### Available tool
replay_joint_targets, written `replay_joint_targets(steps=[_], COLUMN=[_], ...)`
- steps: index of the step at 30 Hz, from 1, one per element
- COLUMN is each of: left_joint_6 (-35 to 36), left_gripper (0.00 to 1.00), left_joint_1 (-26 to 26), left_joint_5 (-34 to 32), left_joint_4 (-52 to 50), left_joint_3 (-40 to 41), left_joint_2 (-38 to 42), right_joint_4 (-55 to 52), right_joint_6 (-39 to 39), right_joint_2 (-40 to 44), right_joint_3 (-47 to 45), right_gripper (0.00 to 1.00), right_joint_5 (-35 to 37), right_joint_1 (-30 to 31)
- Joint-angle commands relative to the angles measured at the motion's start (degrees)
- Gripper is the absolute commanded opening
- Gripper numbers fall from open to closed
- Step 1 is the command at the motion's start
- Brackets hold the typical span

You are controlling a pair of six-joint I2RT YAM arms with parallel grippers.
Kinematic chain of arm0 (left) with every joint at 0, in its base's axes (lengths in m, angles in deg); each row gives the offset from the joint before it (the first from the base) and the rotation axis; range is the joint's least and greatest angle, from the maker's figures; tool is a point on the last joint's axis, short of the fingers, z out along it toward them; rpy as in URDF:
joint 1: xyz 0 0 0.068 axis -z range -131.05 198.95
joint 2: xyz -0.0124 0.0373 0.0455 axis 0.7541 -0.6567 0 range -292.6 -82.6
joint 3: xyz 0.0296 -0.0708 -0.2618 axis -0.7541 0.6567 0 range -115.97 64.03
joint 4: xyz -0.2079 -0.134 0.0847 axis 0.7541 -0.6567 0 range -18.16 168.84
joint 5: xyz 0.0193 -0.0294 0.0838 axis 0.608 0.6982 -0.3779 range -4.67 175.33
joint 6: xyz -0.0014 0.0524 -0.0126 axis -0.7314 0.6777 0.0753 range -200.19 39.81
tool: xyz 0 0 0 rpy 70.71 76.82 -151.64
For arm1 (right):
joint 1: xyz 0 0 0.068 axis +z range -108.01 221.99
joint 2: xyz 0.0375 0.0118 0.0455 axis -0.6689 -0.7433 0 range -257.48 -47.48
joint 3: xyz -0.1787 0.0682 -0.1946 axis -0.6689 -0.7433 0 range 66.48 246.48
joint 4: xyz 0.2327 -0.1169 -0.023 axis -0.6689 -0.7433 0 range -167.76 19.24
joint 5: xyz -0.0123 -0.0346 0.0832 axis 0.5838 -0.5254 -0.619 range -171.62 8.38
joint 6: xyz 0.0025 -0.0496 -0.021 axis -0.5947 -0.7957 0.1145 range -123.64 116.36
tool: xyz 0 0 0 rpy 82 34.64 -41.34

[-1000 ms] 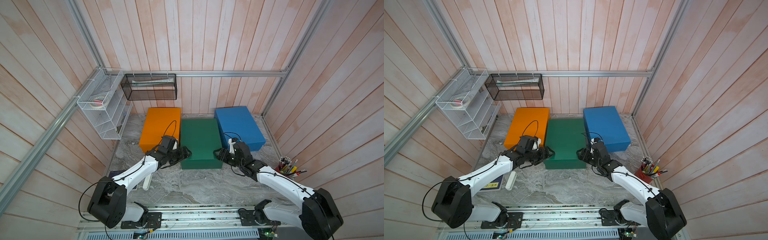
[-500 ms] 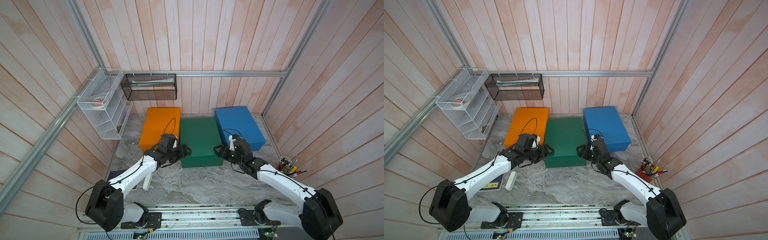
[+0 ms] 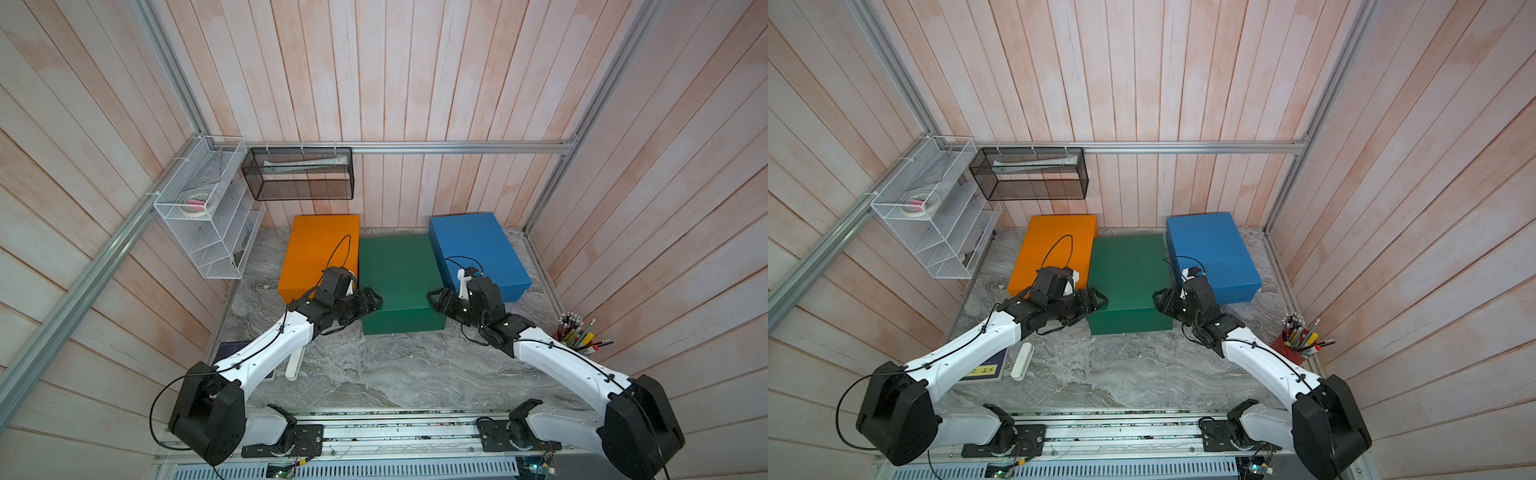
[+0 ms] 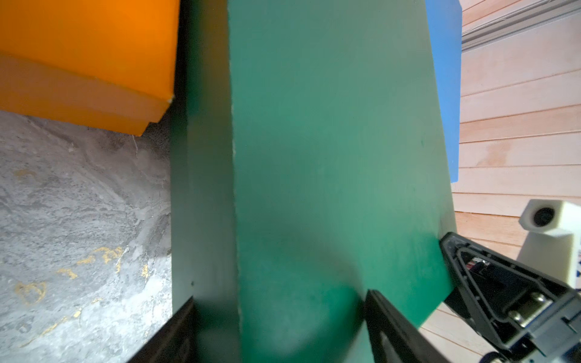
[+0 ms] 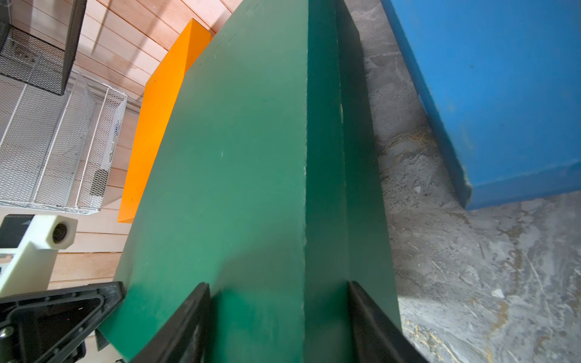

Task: Stack the shoeboxes
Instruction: Pick up the shoebox from the center of the board, then place the shoebox at the shoebox.

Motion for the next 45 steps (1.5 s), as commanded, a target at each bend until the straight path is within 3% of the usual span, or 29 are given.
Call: replay_joint_targets(steps=[1,23,33,45], left_joint_6=[0.84,5.06,4.06,2.83], left_gripper=[0.81,0.81,0.81,0.81], left_joint_1=[3.45,5.62,6.08,10.67], left_joint_5=[7.03,4.05,7.64,10.57], left_joint_4=[9.74,8.30,14.31,16.04], left_joint_3=[-4.84,-17.80,-25.05,-46.70], left_joint_2=[1.86,-2.48,-11.29,-30.18], right_joint_4=[2.94,-3.21,-5.93,-10.25], right_joint_6=[-2.96,-10.11,-11.45,-17.11], right_joint_2=[-0.44,1.57,7.32,8.97], right_joint_3=[1.56,10.31,8.79,9.34], right_gripper=[0.62,0.63,0.63,0.63], right_joint_5=[-10.13,-1.39,-6.68,-19.00], right_joint_1=[3.49,4.19,-7.41,-28.03])
